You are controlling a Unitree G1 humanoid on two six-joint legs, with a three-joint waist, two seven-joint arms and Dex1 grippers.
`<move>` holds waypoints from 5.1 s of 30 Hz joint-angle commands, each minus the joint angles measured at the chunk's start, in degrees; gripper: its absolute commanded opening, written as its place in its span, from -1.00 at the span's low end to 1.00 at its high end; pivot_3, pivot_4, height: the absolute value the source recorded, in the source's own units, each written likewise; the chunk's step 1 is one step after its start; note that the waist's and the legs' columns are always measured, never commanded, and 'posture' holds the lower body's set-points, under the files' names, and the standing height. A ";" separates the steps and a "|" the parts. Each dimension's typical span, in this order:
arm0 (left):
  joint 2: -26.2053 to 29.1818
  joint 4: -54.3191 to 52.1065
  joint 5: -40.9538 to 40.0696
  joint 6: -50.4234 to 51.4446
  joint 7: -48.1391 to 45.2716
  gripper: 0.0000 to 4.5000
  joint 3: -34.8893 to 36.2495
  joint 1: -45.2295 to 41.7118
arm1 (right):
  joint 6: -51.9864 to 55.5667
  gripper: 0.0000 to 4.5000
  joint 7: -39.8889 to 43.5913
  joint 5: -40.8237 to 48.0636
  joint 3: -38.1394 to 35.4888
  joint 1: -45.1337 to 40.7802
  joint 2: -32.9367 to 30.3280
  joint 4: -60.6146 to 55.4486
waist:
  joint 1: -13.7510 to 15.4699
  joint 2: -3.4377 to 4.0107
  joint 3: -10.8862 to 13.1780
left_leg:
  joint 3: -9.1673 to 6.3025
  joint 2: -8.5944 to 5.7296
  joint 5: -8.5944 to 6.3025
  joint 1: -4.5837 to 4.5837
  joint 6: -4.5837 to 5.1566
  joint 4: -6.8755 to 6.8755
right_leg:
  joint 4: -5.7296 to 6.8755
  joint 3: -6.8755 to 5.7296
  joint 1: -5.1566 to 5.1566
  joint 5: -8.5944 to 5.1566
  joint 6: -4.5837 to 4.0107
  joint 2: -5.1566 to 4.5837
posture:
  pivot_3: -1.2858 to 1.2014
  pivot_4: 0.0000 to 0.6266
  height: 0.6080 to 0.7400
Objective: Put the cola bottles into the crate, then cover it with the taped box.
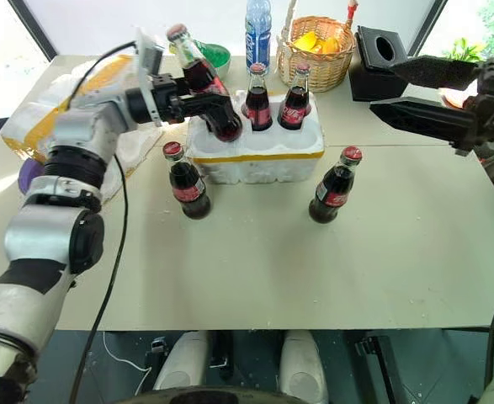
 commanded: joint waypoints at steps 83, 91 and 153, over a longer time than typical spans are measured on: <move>18.26 -55.97 -18.53 35.13 3.87 0.25 7.50 28.38 | -5.94 1.00 -5.20 2.36 3.75 1.32 -0.04 0.83 | 0.62 0.00 -0.01 | -0.28 0.13 -0.04 0.07 0.06 0.25 | 0.07 0.04 0.17 0.00 -0.03 -0.03 | 0.03 -0.52 1.00; 10.74 -29.22 -8.46 18.73 6.39 0.25 3.77 10.66 | -6.32 1.00 -5.99 2.16 3.15 1.94 0.53 0.20 | 0.69 0.02 -0.03 | -0.24 0.03 -0.20 0.07 0.34 0.72 | 0.03 -0.01 0.42 0.03 0.05 -0.02 | 0.03 -0.52 1.00; 26.09 -73.08 -18.58 34.02 3.16 1.00 4.14 36.96 | -19.31 0.23 -38.43 -16.09 11.77 28.44 36.81 -15.86 | -0.01 0.07 -0.11 | -0.35 0.15 -0.20 0.16 0.28 0.78 | 0.11 0.07 0.46 -0.01 0.03 0.07 | 0.03 -0.52 1.00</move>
